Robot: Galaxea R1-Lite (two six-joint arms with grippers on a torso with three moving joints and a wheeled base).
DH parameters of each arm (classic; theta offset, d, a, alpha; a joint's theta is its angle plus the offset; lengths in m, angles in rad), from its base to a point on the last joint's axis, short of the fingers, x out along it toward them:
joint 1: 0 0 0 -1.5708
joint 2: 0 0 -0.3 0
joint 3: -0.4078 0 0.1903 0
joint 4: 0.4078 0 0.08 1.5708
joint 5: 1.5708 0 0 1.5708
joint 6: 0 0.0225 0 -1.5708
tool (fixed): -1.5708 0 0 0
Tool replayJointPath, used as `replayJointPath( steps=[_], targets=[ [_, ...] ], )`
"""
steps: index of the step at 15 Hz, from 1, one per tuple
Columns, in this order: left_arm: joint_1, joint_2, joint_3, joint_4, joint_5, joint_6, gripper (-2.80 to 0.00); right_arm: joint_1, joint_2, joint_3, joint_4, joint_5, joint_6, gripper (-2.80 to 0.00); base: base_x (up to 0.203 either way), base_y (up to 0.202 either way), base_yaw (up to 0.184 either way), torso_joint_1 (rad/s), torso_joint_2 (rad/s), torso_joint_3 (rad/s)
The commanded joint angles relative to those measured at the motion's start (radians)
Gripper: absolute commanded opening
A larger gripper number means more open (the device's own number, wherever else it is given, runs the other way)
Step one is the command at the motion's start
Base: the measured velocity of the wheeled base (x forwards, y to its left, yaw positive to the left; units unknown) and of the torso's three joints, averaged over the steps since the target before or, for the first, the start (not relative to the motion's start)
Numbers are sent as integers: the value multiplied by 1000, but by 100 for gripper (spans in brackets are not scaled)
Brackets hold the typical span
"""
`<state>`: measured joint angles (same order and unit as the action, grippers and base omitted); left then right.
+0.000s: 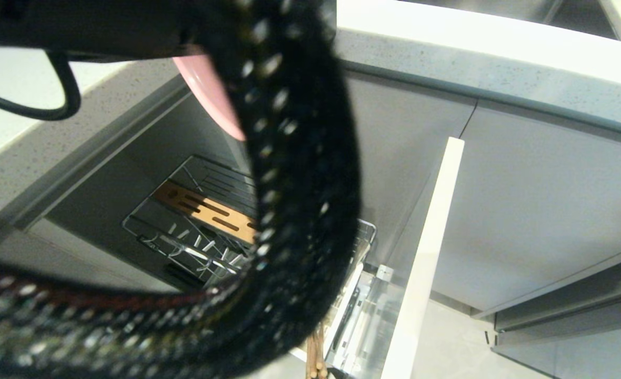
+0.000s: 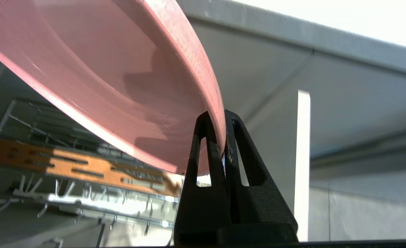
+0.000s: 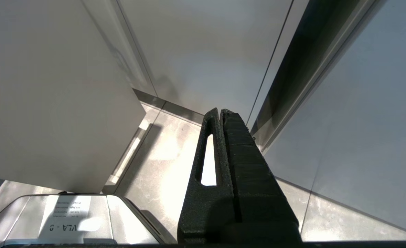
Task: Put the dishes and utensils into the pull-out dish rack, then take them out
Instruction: Take the plate out of the cupboard
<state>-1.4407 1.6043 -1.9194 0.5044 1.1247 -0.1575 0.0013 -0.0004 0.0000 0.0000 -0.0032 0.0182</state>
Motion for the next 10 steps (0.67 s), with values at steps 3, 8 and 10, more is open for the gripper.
replayJointPath(
  steps=[3, 8, 10],
  targets=[
    [92, 38, -1, -44, 5, 22, -280, 0, 0, 2, 0, 0, 0, -280, 0, 0, 0, 0, 0, 0],
    [172, 21, -2, -50, 6, 23, -280, 0, 0, 2, 0, 0, 0, -280, 0, 0, 0, 0, 0, 0],
    [172, 13, -3, -89, 7, 25, -280, 0, 0, 2, 0, 0, 0, -280, 0, 0, 0, 0, 0, 0]
  ],
)
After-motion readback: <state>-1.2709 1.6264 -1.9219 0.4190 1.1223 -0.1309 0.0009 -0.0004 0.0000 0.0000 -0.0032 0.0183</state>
